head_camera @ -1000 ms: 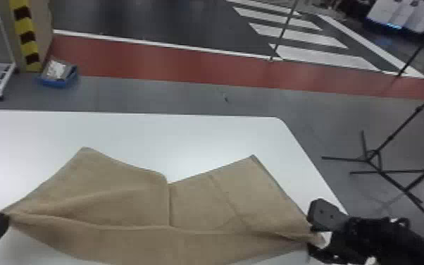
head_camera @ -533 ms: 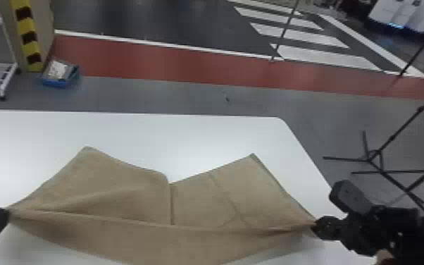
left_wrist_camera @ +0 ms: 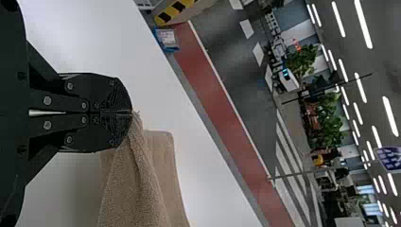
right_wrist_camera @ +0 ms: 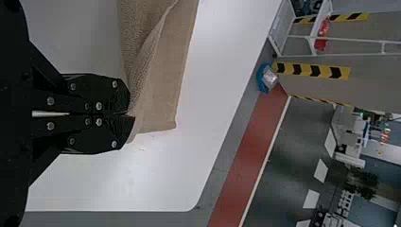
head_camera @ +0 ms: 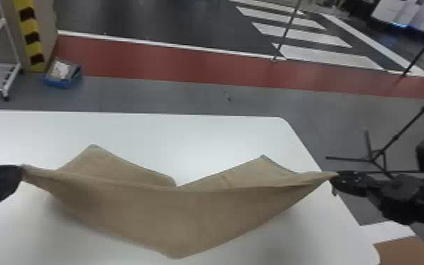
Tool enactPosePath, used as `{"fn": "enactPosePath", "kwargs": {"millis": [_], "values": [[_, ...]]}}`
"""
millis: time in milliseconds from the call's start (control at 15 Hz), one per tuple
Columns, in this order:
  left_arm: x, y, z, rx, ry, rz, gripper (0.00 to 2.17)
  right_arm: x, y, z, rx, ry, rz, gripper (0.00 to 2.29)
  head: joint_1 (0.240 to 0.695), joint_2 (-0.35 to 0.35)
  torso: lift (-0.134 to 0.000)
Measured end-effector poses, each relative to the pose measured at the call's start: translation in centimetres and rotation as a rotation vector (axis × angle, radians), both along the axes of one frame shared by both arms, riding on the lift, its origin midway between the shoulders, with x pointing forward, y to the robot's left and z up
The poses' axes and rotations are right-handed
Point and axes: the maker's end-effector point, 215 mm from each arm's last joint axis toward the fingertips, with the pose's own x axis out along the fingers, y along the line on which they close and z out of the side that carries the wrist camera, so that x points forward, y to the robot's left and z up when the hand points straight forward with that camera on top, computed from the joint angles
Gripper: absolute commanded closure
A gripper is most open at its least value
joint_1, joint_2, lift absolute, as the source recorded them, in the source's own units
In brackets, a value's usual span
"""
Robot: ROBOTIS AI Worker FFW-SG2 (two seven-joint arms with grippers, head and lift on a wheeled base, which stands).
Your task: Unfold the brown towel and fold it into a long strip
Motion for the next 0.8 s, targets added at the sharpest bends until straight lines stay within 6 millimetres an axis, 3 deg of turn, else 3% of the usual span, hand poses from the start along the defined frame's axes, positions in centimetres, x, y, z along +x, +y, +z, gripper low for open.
{"fn": "enactPosePath", "kwargs": {"millis": [133,333,533,667,800], "values": [[1.5,-0.6,2.7,-0.047,-0.06,0.013,1.7,2.6,0.3,1.5,0.024,-0.062,-0.057,2.25,0.695,-0.312,-0.123],[6.2,-2.0,5.5,-0.14,-0.096,0.014,1.7,6.8,0.6,1.9,0.053,-0.092,-0.171,2.25,0.686,-0.293,-0.123],[13.1,-4.3,7.4,-0.212,-0.062,0.027,1.7,12.2,0.2,2.3,0.089,-0.085,-0.291,2.25,0.631,-0.286,-0.123],[19.3,-5.7,9.8,-0.235,-0.053,0.034,1.7,17.3,-0.8,3.9,0.097,-0.093,-0.349,2.25,0.543,-0.277,-0.123],[23.7,-5.3,12.9,-0.231,-0.073,0.06,1.7,21.0,-1.3,6.4,0.099,-0.118,-0.378,2.25,0.49,-0.265,-0.123]]}}
